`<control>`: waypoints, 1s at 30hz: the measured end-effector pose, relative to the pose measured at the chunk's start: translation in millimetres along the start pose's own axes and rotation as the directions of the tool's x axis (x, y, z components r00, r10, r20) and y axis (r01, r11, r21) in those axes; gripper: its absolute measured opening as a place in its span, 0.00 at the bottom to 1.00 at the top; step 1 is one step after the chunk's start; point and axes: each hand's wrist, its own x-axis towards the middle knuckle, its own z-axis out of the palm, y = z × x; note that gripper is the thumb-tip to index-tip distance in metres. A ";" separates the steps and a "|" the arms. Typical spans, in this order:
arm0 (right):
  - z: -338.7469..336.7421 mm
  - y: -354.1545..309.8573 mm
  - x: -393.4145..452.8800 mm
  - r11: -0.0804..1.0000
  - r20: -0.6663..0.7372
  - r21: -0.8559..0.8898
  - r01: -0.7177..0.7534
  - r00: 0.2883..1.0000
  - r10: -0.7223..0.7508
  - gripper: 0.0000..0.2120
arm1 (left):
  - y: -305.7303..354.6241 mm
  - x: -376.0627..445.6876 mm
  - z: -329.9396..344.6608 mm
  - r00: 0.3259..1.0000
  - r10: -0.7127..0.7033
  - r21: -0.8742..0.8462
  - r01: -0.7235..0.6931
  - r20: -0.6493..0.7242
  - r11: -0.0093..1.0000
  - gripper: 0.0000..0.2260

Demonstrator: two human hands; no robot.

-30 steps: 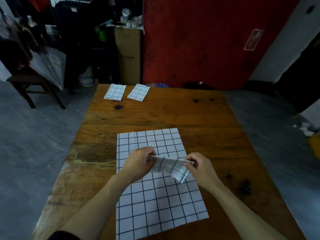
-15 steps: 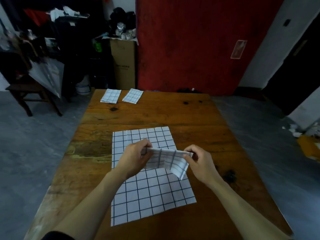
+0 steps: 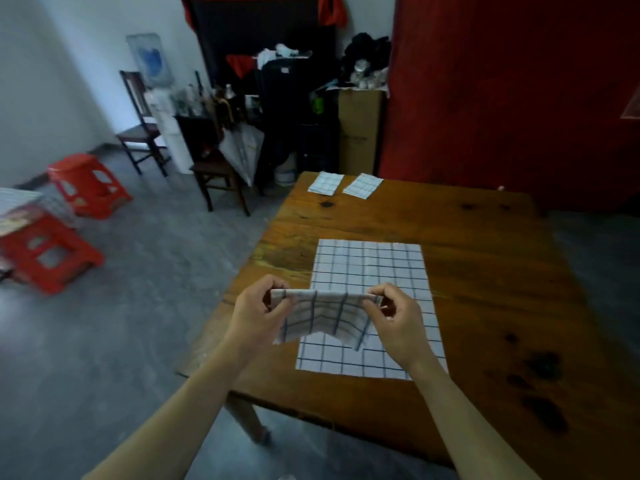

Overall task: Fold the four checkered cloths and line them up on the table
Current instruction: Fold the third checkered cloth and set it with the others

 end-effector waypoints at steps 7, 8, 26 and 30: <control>75.3 -56.2 -0.6 0.999 0.121 0.031 0.031 0.992 -0.034 0.03 | -35.4 -28.8 -98.8 0.996 0.032 0.047 -0.028 -0.087 0.999 0.11; 87.9 -66.2 4.1 0.999 0.131 0.030 0.039 0.990 -0.043 0.04 | -43.3 -32.4 -113.0 0.995 0.037 0.046 -0.032 -0.096 0.998 0.11; 433.7 -203.3 91.2 0.982 0.313 0.159 0.098 0.939 -0.145 0.04 | -233.6 -16.1 -430.5 0.967 -0.024 0.116 0.054 -0.252 0.992 0.07; 497.3 -196.0 146.4 0.975 0.289 0.121 0.184 0.933 -0.212 0.08 | -271.2 30.2 -459.5 0.948 -0.061 0.147 0.112 -0.313 0.983 0.08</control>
